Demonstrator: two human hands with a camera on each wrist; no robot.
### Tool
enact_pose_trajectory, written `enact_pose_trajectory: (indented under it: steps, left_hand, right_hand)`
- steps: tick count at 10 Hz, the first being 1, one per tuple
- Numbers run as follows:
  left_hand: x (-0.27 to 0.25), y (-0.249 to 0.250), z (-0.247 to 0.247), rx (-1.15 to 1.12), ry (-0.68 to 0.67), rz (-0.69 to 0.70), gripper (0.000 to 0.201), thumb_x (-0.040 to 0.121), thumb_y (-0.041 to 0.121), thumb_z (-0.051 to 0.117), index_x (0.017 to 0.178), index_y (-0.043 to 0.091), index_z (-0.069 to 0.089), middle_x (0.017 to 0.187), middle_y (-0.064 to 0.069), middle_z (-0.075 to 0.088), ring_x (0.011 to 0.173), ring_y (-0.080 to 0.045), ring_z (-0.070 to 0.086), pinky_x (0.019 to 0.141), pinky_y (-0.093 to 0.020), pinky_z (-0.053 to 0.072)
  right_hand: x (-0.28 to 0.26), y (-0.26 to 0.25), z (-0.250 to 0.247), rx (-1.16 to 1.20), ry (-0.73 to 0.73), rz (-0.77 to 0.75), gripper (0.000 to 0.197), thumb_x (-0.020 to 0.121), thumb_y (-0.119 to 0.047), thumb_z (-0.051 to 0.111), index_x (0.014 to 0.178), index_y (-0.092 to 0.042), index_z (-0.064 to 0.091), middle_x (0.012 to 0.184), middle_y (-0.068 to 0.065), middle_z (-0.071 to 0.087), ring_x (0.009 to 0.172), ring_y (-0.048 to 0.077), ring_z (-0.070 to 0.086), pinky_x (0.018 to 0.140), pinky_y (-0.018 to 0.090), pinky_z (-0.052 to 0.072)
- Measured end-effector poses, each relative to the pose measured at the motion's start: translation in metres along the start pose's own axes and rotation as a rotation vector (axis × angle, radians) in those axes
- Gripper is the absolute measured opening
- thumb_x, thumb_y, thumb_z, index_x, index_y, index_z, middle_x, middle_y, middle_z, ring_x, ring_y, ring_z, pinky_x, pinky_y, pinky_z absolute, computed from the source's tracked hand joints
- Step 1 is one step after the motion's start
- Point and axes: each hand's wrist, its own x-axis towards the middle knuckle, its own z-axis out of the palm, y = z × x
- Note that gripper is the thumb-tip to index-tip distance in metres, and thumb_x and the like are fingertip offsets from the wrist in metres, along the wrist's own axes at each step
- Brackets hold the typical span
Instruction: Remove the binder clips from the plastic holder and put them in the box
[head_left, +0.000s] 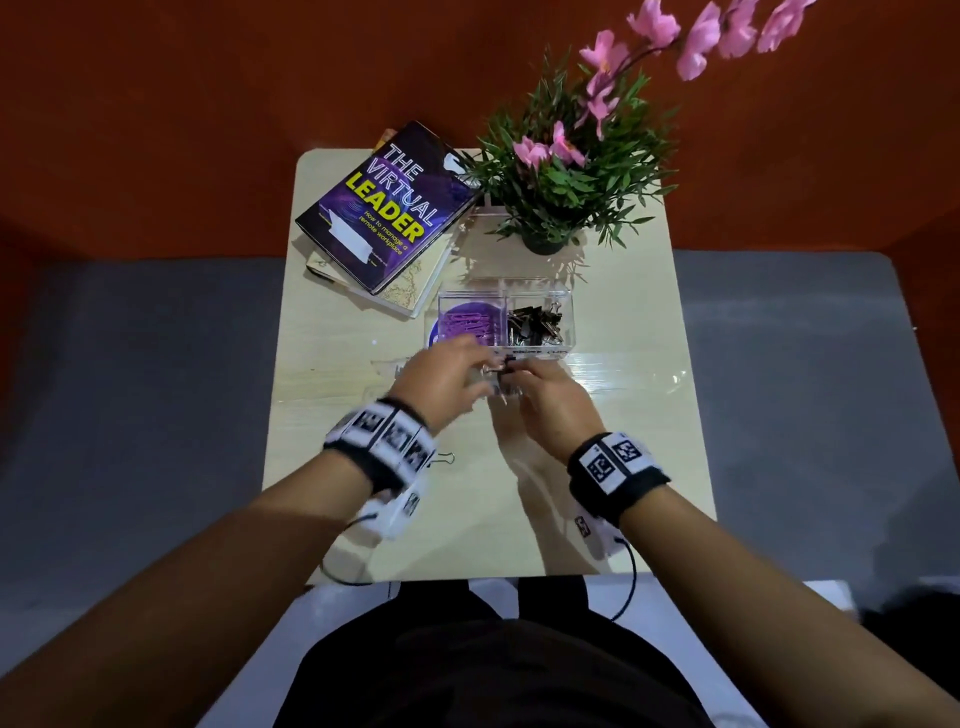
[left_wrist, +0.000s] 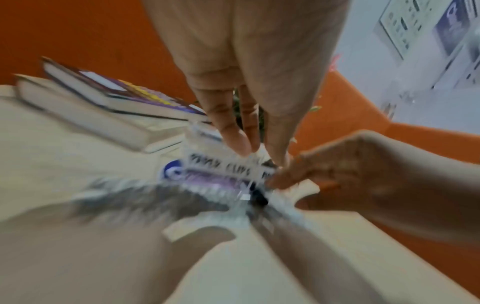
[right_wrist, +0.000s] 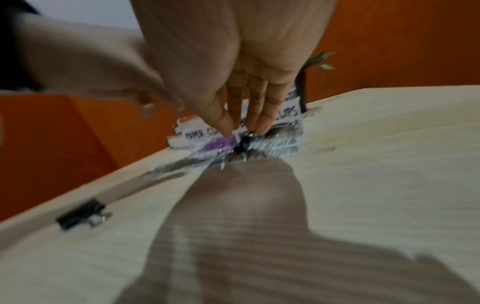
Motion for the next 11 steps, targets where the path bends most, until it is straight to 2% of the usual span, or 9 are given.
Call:
enact_pose_trajectory:
  steps: [1,2,3,4,5,6,8,9,11]
  left_hand:
    - [-0.046,-0.04,0.02,0.121,-0.186,-0.069,0.042,0.079,0.024,0.075,0.119,0.02,0.062,0.12,0.001,0.056,0.107,-0.018,0.056,0.087,-0.028,0.047]
    - [-0.065,-0.06,0.038,0.141,-0.226,-0.084,0.044,0.081,0.023,0.073,0.122,0.017,0.059,0.119,0.001,0.054,0.11,-0.02,0.047,0.092,-0.033,0.045]
    - [-0.063,-0.06,0.045,0.146,-0.212,-0.072,0.028,0.086,0.018,0.068,0.113,0.014,0.061,0.112,-0.003,0.058,0.105,-0.023,0.051,0.089,-0.031,0.044]
    - [-0.056,-0.053,0.043,0.12,-0.21,-0.06,0.019,0.086,0.015,0.063,0.105,0.012,0.063,0.104,-0.004,0.057,0.096,-0.023,0.057,0.078,-0.027,0.043]
    - [-0.04,-0.031,0.032,0.036,-0.1,-0.024,0.013,0.084,0.016,0.062,0.097,0.014,0.063,0.092,0.003,0.051,0.086,-0.019,0.057,0.072,-0.024,0.04]
    - [-0.004,0.003,0.018,-0.047,0.061,0.034,0.015,0.086,0.018,0.063,0.1,0.013,0.063,0.097,0.0,0.056,0.085,-0.016,0.054,0.079,-0.027,0.045]
    - [0.052,0.04,0.003,-0.076,0.121,0.025,0.027,0.085,0.021,0.069,0.11,0.011,0.062,0.122,-0.008,0.058,0.096,-0.023,0.061,0.093,-0.038,0.051]
    - [0.036,0.02,0.003,-0.038,0.13,-0.019,0.025,0.085,0.02,0.069,0.109,0.013,0.064,0.127,-0.009,0.059,0.099,-0.024,0.063,0.095,-0.042,0.052]
    - [-0.07,-0.071,-0.005,-0.116,0.304,-0.231,0.007,0.083,0.011,0.069,0.09,0.013,0.069,0.091,-0.006,0.07,0.082,-0.023,0.064,0.078,-0.035,0.053]
  right_hand:
    - [0.008,0.001,0.012,-0.075,-0.078,-0.02,0.031,0.086,-0.006,0.056,0.117,-0.005,0.061,0.132,0.015,0.056,0.124,0.034,0.046,0.094,0.045,0.049]
    - [0.007,0.003,0.021,-0.141,-0.064,0.004,0.029,0.086,-0.006,0.056,0.114,-0.004,0.06,0.123,0.017,0.059,0.115,0.037,0.047,0.085,0.047,0.052]
    - [0.002,0.003,0.03,-0.182,0.045,0.1,0.019,0.084,-0.008,0.049,0.086,-0.01,0.067,0.088,0.007,0.064,0.083,0.033,0.049,0.064,0.042,0.049]
    - [-0.004,0.013,0.03,-0.179,-0.004,0.127,0.017,0.085,-0.006,0.051,0.092,-0.007,0.067,0.097,0.011,0.06,0.086,0.036,0.051,0.069,0.042,0.051]
    - [-0.015,0.022,0.018,-0.1,-0.067,0.207,0.018,0.088,-0.011,0.05,0.099,0.0,0.06,0.108,0.017,0.052,0.093,0.035,0.052,0.078,0.039,0.05]
    - [-0.026,0.028,0.015,-0.071,-0.053,0.234,0.013,0.085,-0.012,0.056,0.085,0.001,0.06,0.094,0.017,0.054,0.077,0.036,0.057,0.064,0.029,0.038]
    - [-0.017,0.026,-0.02,0.049,0.195,0.229,0.006,0.078,-0.006,0.065,0.082,-0.004,0.061,0.089,0.013,0.055,0.064,0.028,0.055,0.061,0.027,0.039]
    - [0.004,0.013,-0.045,0.087,0.317,0.153,0.009,0.078,-0.006,0.064,0.088,-0.006,0.062,0.093,0.012,0.056,0.066,0.024,0.056,0.063,0.029,0.047]
    - [0.023,0.019,-0.057,0.002,0.178,0.078,0.017,0.081,-0.01,0.065,0.098,-0.009,0.063,0.097,0.011,0.06,0.067,0.028,0.06,0.063,0.035,0.052]
